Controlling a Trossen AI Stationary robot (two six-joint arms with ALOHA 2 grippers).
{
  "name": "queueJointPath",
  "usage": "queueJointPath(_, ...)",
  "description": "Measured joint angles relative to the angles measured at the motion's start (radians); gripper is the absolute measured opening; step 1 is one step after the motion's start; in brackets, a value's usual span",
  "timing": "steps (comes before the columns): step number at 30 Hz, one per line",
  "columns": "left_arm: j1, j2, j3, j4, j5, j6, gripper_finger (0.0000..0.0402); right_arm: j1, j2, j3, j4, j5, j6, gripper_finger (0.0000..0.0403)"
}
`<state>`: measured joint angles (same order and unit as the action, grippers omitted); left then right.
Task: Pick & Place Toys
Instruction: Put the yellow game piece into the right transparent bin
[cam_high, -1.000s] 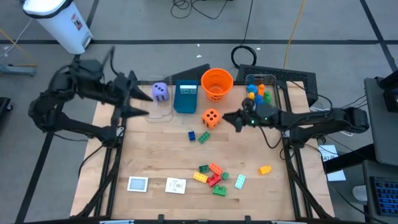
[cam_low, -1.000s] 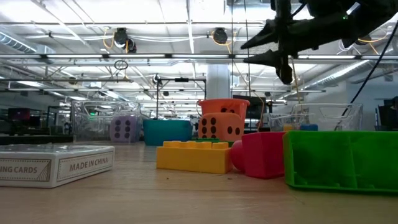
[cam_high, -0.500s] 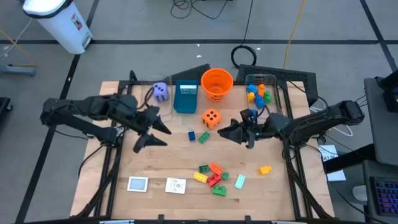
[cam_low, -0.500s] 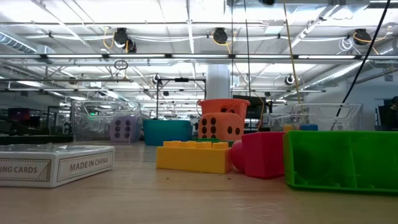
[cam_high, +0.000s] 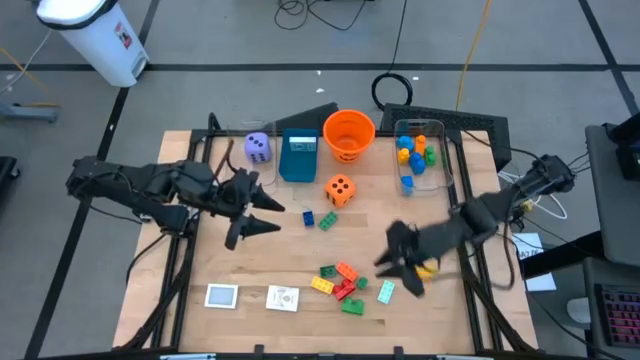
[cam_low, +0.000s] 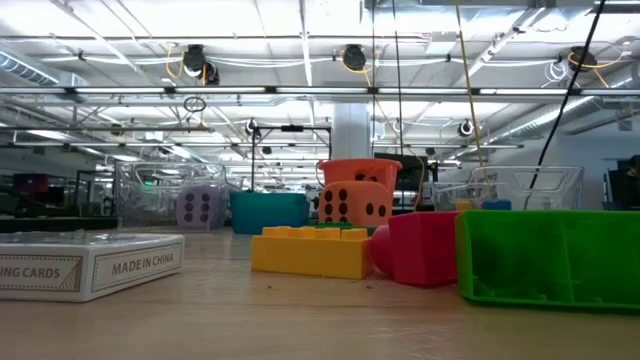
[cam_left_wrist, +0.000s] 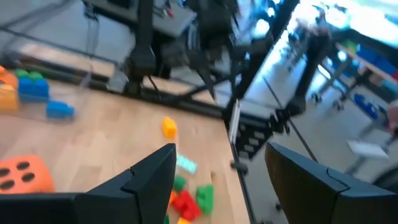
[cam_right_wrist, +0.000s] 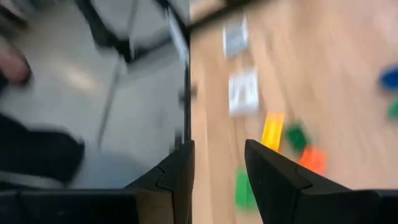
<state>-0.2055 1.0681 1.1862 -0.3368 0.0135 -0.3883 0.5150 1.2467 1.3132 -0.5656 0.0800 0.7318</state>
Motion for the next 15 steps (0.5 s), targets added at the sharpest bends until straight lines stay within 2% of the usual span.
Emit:
queueJointPath(8, -0.040, 0.058, 0.000, 0.175, -0.101, -0.103, 0.0257, 0.255, 0.112, 0.010, -0.353, -0.006, 0.074, 0.0111)
queueJointPath(12, -0.086, 0.124, -0.001, 0.272, -0.130, -0.160, 0.0257, 0.338, 0.139, 0.003, -0.516, -0.005, 0.089, 0.0103)
queueJointPath(15, -0.124, 0.182, 0.000, 0.369, -0.152, -0.194, 0.0257, 0.379, 0.136, -0.030, -0.569, -0.003, 0.028, 0.0104)
